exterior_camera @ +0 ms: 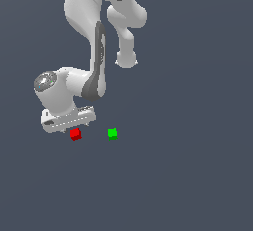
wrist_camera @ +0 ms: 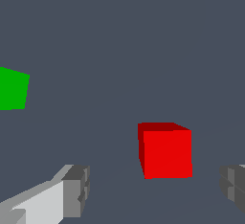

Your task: Stack the red cube on top of the green cube.

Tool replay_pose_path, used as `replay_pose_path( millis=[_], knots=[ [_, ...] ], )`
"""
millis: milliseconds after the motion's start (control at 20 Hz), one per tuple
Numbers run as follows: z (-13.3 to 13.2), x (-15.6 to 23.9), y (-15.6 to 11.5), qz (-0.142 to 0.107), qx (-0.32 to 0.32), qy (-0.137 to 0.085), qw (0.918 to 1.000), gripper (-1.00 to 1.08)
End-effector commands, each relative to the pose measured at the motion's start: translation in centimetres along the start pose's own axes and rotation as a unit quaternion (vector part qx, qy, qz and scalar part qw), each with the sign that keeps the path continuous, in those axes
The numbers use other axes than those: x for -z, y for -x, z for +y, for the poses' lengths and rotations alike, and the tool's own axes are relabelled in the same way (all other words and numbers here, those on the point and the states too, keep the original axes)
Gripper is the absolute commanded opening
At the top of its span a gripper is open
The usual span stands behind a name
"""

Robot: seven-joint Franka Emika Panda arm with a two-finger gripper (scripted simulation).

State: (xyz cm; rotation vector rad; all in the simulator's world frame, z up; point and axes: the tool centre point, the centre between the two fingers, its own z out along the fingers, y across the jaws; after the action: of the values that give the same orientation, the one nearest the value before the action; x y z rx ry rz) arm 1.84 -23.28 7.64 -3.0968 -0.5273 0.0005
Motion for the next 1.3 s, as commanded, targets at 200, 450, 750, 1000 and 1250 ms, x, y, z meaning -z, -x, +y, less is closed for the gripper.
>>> replay_pose_path(
  millis=[200, 450, 750, 1000, 1250],
  knots=[
    [1.6, -0.6, -0.1, 0.000, 0.012, 0.000, 0.9999, 1.00],
    [1.7, -0.7, 0.0, 0.000, 0.012, 0.000, 0.9999, 1.00],
    [1.7, -2.4, 0.0, 0.000, 0.013, 0.000, 0.9999, 1.00],
    [1.7, -5.0, 0.0, 0.000, 0.013, 0.000, 0.9999, 1.00],
    [1.8, -5.7, -0.1, 0.000, 0.014, 0.000, 0.9999, 1.00]
  ],
)
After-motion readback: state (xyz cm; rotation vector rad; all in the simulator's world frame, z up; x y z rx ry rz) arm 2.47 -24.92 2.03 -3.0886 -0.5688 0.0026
